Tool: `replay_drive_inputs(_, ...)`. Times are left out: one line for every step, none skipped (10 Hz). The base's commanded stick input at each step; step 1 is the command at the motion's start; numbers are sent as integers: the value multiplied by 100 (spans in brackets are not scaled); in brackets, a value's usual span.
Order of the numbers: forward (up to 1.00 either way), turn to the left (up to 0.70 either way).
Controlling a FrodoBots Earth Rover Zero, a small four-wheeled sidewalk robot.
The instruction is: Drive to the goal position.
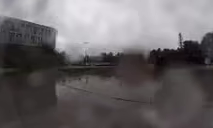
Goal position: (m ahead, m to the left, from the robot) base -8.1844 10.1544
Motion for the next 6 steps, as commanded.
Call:
replay_drive_inputs(100, 40)
replay_drive_inputs(100, 40)
replay_drive_inputs(100, 40)
replay_drive_inputs(100, 40)
replay_drive_inputs(100, 40)
replay_drive_inputs(100, 40)
